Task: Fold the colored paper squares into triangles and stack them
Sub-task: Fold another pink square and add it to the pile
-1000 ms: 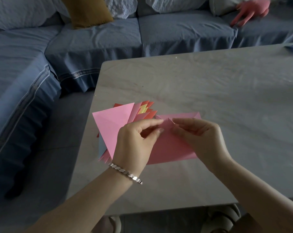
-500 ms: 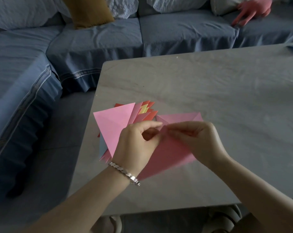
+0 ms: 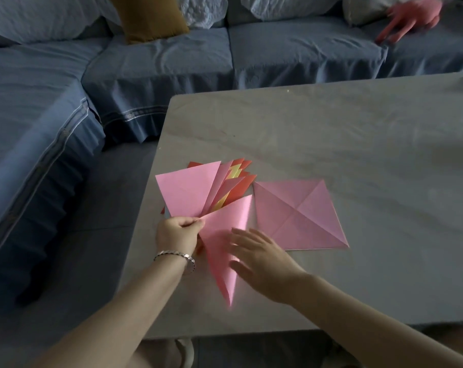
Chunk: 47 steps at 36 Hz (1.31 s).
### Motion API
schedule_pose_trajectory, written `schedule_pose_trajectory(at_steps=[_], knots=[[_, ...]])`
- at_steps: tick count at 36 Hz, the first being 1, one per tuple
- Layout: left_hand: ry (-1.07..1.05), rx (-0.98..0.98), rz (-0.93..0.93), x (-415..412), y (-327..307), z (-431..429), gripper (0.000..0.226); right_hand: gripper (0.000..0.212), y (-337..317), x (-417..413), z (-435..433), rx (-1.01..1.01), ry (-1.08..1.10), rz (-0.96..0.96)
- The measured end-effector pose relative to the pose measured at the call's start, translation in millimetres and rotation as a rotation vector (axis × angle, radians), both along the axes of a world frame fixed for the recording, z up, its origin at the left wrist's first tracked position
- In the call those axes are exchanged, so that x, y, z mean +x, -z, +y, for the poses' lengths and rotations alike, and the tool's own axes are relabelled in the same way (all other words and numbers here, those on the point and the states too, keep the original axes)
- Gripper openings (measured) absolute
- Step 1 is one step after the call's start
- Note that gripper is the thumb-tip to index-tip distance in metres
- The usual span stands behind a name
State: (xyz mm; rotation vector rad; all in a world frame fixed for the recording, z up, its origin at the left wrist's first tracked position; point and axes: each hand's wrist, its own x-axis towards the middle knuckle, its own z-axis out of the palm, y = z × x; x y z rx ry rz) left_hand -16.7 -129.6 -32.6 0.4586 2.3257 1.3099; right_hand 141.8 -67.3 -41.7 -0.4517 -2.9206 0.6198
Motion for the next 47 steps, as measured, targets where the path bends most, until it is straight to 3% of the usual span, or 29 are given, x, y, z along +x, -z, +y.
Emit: schedule_pose_trajectory(at_steps=[8,15,25,27,32,36,47], knots=[[-0.002,-0.091,0.080,-10,18,-6,0.008,0.048,25,-7,-3,0.046,0.051,-0.168],[0.015,-0.118,0.146,-11,28,-10,0.011,0.056,24,-18,15,0.083,0.242,-0.289],[0.030,-0.117,0.174,-12,32,-8,0.017,0.055,22,-57,71,0.072,0.393,-0.309],[0.028,-0.116,0.176,-13,32,-8,0.017,0.063,22,-57,71,0.039,0.395,-0.322],[0.028,-0.125,0.188,-14,34,-9,0.017,0.112,20,-45,52,0.021,0.300,-0.447],[0.006,-0.107,0.175,-13,36,-8,0.017,0.132,20,-29,27,0.032,0.209,-0.484],[-0.019,-0.130,0.148,-10,36,-7,0.010,0.135,21,-3,-8,0.109,0.040,-0.551]])
